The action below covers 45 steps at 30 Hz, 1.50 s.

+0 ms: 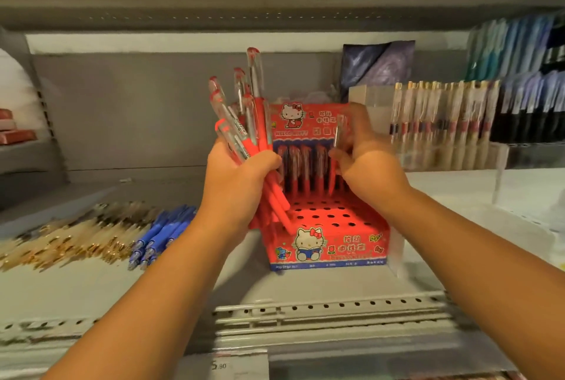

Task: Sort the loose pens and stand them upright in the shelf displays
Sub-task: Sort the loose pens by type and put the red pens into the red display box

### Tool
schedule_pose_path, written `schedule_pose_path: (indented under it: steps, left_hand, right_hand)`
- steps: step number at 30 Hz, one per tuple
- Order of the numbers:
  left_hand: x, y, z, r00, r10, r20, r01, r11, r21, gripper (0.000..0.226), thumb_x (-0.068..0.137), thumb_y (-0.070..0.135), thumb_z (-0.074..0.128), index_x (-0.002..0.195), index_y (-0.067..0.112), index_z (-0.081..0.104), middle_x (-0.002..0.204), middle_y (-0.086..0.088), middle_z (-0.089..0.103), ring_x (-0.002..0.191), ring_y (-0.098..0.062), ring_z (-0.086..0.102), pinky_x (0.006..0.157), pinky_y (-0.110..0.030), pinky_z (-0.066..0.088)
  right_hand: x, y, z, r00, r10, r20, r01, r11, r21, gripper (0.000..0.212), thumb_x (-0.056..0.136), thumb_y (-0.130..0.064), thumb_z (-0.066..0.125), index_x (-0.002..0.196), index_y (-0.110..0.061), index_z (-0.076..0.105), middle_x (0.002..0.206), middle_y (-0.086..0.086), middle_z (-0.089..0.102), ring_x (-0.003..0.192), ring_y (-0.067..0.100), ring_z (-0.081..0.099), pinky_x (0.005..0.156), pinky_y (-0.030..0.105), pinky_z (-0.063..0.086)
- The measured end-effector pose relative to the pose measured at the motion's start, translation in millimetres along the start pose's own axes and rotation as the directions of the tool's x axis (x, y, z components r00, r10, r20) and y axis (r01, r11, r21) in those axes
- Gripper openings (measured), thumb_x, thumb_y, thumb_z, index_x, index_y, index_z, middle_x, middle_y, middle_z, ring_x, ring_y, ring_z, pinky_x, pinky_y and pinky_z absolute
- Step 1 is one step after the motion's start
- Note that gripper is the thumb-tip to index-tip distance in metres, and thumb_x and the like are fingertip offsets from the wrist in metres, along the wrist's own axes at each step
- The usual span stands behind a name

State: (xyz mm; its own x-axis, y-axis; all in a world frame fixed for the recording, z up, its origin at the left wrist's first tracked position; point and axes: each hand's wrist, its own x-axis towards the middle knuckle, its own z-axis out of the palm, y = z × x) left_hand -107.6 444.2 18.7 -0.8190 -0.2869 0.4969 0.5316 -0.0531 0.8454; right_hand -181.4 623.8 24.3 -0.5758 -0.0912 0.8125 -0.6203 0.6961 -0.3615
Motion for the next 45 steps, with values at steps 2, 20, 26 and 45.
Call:
schedule_pose_path:
  steps: [2, 20, 26, 45]
  left_hand:
    - [-3, -2, 2, 1.000, 0.015, -0.023, -0.015, 1.000, 0.012, 0.020, 0.081, -0.002, 0.061, 0.082, 0.016, 0.051, 0.053, -0.004, 0.055, 0.041, -0.022, 0.054, 0.037, -0.027, 0.042]
    - [-6, -12, 6, 0.998, 0.061, -0.014, -0.061, 0.998, 0.001, 0.021, 0.080, -0.003, 0.062, 0.099, -0.002, 0.053, 0.054, -0.011, 0.058, 0.039, -0.025, 0.058, 0.032, -0.024, 0.039]
    - [-11, -14, 7, 0.998, 0.027, 0.049, -0.026, 1.000, -0.014, 0.035, 0.070, 0.008, 0.064, 0.101, -0.005, 0.053, 0.057, -0.012, 0.059, 0.044, -0.025, 0.060, 0.035, -0.025, 0.042]
    - [-14, -22, 5, 0.988, 0.015, 0.153, -0.018, 1.000, 0.017, 0.032, 0.082, 0.001, 0.067, 0.105, -0.013, 0.052, 0.064, -0.021, 0.061, 0.039, -0.025, 0.060, 0.033, -0.023, 0.042]
  right_hand:
    - [8, -4, 0, 0.994, 0.051, 0.094, -0.041, 0.993, -0.109, 0.054, 0.092, -0.008, 0.060, 0.135, -0.024, 0.032, 0.080, 0.006, 0.059, 0.071, 0.028, 0.061, 0.064, 0.033, 0.048]
    - [18, -7, 10, 0.935, 0.287, 0.210, -0.223, 0.933, -0.283, 0.046, 0.087, 0.003, 0.051, 0.119, -0.020, 0.028, 0.077, 0.010, 0.051, 0.069, 0.030, 0.056, 0.060, 0.033, 0.045]
    - [17, -6, 25, 0.893, 0.362, 0.266, -0.172, 0.823, -0.542, 0.071, 0.085, -0.001, 0.060, 0.143, -0.011, 0.020, 0.063, 0.002, 0.033, 0.049, 0.015, 0.028, 0.052, 0.031, 0.032]
    - [-17, -21, -1, 0.981, 0.093, 0.171, -0.175, 0.806, 0.566, 0.012, 0.095, -0.008, 0.059, 0.105, -0.014, 0.061, 0.093, 0.009, 0.068, 0.080, 0.014, 0.065, 0.070, 0.029, 0.053]
